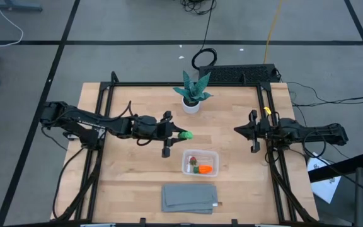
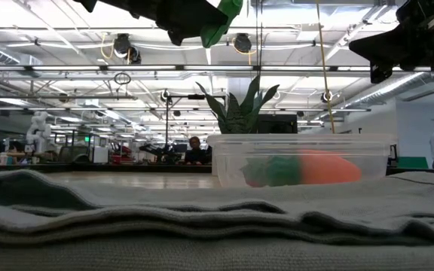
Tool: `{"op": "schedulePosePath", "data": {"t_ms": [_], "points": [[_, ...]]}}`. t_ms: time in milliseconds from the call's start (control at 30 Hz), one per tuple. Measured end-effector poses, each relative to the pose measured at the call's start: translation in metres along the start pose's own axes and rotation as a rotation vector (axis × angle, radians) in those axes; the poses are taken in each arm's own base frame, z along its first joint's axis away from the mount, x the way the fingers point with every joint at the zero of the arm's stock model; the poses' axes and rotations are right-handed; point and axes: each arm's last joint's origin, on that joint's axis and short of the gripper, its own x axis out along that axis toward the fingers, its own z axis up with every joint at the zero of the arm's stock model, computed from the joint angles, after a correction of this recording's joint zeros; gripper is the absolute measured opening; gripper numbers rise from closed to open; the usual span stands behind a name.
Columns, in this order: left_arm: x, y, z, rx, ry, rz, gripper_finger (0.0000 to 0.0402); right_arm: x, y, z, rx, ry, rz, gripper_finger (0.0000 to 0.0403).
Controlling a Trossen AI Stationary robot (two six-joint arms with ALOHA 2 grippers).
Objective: Pick and placing Produce into tupperware
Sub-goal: Put the green peas into the container
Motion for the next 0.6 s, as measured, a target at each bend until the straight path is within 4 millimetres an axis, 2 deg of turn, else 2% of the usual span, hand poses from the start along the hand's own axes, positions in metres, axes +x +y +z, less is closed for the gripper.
{"op": "schedulePosePath", "data": {"t_ms": [267, 400, 600], "points": [[0.006, -0.001, -0.005, -0.012, 0.01, 0.0, 0.0124, 0.0, 0.0, -0.001, -0.001, 0.009, -0.001, 0.0], [0.017, -0.002, -0.01, -0.015, -0.002, -0.004, 0.0124, 0.0, 0.0, -0.001, -0.001, 0.009, 0.0, 0.0], [0.041, -0.004, 0.002, -0.049, -0.026, -0.051, 0.0124, 0.0, 0.0, 0.0, -0.004, 0.001, 0.0, 0.0]]}}
